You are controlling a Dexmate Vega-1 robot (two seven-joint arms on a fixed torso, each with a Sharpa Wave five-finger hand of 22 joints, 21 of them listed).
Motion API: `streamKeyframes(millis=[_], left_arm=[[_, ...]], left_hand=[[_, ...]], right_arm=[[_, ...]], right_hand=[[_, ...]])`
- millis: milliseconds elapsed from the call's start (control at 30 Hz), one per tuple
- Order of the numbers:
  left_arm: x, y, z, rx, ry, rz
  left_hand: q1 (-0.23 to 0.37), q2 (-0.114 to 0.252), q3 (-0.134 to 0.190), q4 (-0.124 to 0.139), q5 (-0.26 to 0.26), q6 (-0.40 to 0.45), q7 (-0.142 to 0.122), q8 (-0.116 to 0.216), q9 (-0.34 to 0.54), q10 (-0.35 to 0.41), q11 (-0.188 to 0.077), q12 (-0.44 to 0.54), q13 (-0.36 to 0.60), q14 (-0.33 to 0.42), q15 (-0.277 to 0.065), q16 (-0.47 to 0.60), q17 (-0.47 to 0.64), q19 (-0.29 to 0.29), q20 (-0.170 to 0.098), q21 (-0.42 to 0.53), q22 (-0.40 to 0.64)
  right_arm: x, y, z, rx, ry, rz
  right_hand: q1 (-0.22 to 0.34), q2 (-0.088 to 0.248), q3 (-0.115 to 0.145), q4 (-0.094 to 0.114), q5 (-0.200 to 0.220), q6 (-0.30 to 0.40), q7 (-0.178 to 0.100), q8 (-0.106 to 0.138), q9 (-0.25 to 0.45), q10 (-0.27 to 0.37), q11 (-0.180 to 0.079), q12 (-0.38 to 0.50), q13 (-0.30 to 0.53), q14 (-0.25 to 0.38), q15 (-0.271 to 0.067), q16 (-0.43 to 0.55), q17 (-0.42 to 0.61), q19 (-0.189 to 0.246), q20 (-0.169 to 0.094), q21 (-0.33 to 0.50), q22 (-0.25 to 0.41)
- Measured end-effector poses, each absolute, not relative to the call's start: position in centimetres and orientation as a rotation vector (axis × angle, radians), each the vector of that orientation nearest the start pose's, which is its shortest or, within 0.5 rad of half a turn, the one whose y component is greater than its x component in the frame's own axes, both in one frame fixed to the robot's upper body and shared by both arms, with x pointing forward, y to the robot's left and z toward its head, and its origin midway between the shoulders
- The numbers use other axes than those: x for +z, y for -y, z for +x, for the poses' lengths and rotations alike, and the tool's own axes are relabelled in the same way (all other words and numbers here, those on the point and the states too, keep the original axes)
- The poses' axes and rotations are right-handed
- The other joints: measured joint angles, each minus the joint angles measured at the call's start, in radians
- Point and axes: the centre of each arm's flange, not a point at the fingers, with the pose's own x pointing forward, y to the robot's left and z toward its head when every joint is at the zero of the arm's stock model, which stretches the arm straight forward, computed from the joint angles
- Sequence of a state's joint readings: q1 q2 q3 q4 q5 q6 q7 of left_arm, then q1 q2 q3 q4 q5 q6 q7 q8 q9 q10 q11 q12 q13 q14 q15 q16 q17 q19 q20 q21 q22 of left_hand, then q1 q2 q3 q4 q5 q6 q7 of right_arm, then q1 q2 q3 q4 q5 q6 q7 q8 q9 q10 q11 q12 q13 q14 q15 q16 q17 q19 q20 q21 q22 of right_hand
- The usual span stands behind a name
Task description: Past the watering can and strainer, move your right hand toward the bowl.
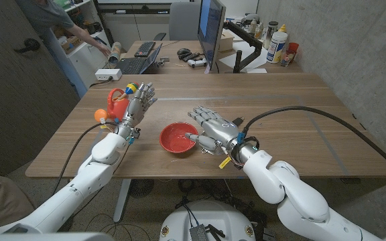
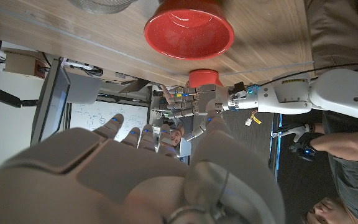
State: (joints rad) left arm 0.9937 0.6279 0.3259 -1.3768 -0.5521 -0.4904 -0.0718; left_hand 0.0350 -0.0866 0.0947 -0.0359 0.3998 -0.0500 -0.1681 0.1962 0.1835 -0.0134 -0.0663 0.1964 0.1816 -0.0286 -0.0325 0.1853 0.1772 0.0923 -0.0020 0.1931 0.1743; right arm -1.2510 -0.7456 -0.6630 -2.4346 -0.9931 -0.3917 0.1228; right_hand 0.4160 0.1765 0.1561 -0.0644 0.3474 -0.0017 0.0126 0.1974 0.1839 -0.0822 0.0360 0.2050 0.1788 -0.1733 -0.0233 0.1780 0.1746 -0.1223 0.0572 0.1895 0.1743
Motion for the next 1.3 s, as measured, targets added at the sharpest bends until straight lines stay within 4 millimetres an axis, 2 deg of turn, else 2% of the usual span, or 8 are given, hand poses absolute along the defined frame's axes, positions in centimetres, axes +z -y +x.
streamKeyframes(millis=[67, 100, 200, 267, 367, 833, 1233, 1300], left_arm=[[-5.3, -32.4, 60.6, -0.223, 0.716, 0.141], [-5.1, -32.3, 60.4, -0.243, 0.732, 0.141], [-5.0, -32.5, 60.6, -0.236, 0.737, 0.139], [-4.8, -32.7, 60.7, -0.233, 0.739, 0.138], [-4.7, -32.8, 61.0, -0.231, 0.739, 0.137], [-4.0, -32.9, 62.0, -0.232, 0.746, 0.136], [-4.2, -33.3, 62.5, -0.235, 0.744, 0.137], [-4.1, -33.2, 62.4, -0.248, 0.753, 0.138]], left_hand=[[0.000, 0.000, 0.000, 0.000, 0.000, 0.000, 0.000, 0.000, 0.000, 0.000, 0.000, 0.000, 0.000, 0.000, 0.000, 0.000, 0.000, 0.000, 0.000, 0.000, 0.000], [0.000, 0.000, 0.000, 0.000, 0.000, 0.000, 0.000, 0.000, 0.000, 0.002, 0.002, 0.000, 0.000, 0.000, 0.000, 0.000, 0.000, 0.000, 0.000, 0.000, 0.000], [0.000, 0.000, 0.000, 0.000, 0.000, 0.005, 0.005, 0.000, 0.000, 0.007, 0.008, 0.000, 0.000, 0.000, 0.000, 0.000, 0.000, 0.000, 0.000, 0.000, 0.000], [0.003, -0.003, 0.000, 0.000, 0.001, 0.007, 0.007, 0.000, 0.000, 0.011, 0.004, 0.004, 0.000, 0.000, 0.000, 0.000, 0.000, 0.000, 0.000, 0.000, 0.000], [0.004, -0.004, 0.000, 0.000, 0.004, 0.013, 0.002, 0.000, 0.000, 0.018, 0.007, 0.004, 0.000, 0.000, 0.000, 0.000, 0.000, -0.002, -0.002, 0.000, 0.000], [0.004, -0.004, -0.008, 0.000, 0.004, 0.018, 0.007, 0.000, 0.000, 0.022, 0.004, 0.004, 0.000, 0.000, 0.000, 0.000, 0.000, -0.006, -0.005, 0.000, 0.000], [0.004, -0.004, -0.008, 0.000, 0.004, 0.018, 0.007, 0.000, 0.000, 0.022, 0.004, 0.004, 0.000, 0.000, 0.000, 0.000, 0.000, 0.000, -0.011, 0.000, 0.000], [0.004, -0.004, -0.012, -0.004, 0.004, 0.018, 0.007, 0.000, 0.000, 0.022, 0.004, 0.004, 0.000, 0.000, 0.000, 0.000, 0.000, 0.000, -0.011, 0.000, 0.000]], right_arm=[[-6.5, 7.6, 39.9, 0.148, 0.825, -1.454], [-7.1, 6.5, 40.1, 0.166, 0.816, -1.428], [-7.2, 6.2, 40.2, 0.152, 0.814, -1.425], [-7.3, 6.0, 40.2, 0.144, 0.813, -1.422], [-7.2, 5.9, 40.3, 0.136, 0.814, -1.419], [-6.7, 5.3, 40.9, 0.129, 0.835, -1.415], [-6.7, 4.6, 40.8, 0.110, 0.857, -1.436], [-7.4, 3.8, 40.9, 0.128, 0.850, -1.431]], right_hand=[[-0.005, 0.005, 0.000, 0.000, -0.004, 0.000, 0.000, 0.000, 0.000, 0.000, 0.000, 0.000, 0.000, 0.000, 0.000, 0.000, 0.000, 0.000, 0.000, 0.000, 0.000], [-0.007, 0.007, 0.002, 0.002, -0.004, 0.000, 0.000, 0.000, 0.000, 0.000, 0.000, 0.000, 0.000, 0.000, 0.000, 0.000, 0.000, 0.000, 0.000, 0.000, 0.000], [-0.012, 0.001, 0.002, 0.006, -0.007, 0.000, 0.001, 0.000, 0.000, 0.000, 0.000, 0.000, 0.000, 0.000, 0.000, 0.000, 0.000, 0.000, 0.000, 0.008, 0.000], [-0.019, 0.002, 0.002, 0.012, -0.012, 0.011, 0.022, 0.000, 0.000, 0.000, 0.000, 0.000, 0.000, 0.000, 0.000, 0.000, 0.000, 0.003, -0.003, 0.008, 0.000], [-0.024, 0.000, 0.000, 0.019, -0.015, 0.024, 0.035, 0.000, 0.000, 0.011, 0.000, 0.000, 0.000, 0.000, 0.000, 0.000, 0.000, 0.004, -0.004, 0.008, 0.000], [-0.056, -0.004, -0.007, 0.043, -0.031, 0.025, 0.036, 0.000, 0.000, 0.011, 0.000, 0.004, 0.000, 0.000, 0.000, 0.000, 0.000, 0.004, -0.004, 0.008, 0.000], [-0.068, 0.000, -0.008, 0.050, -0.038, 0.025, 0.036, 0.000, 0.000, 0.011, 0.000, 0.004, 0.000, 0.000, 0.000, 0.000, 0.000, 0.004, -0.004, 0.008, 0.000], [-0.068, 0.000, -0.008, 0.050, -0.038, 0.025, 0.036, 0.000, 0.000, 0.011, 0.000, 0.004, 0.000, 0.000, 0.000, 0.000, 0.000, 0.004, -0.004, 0.008, 0.000]])
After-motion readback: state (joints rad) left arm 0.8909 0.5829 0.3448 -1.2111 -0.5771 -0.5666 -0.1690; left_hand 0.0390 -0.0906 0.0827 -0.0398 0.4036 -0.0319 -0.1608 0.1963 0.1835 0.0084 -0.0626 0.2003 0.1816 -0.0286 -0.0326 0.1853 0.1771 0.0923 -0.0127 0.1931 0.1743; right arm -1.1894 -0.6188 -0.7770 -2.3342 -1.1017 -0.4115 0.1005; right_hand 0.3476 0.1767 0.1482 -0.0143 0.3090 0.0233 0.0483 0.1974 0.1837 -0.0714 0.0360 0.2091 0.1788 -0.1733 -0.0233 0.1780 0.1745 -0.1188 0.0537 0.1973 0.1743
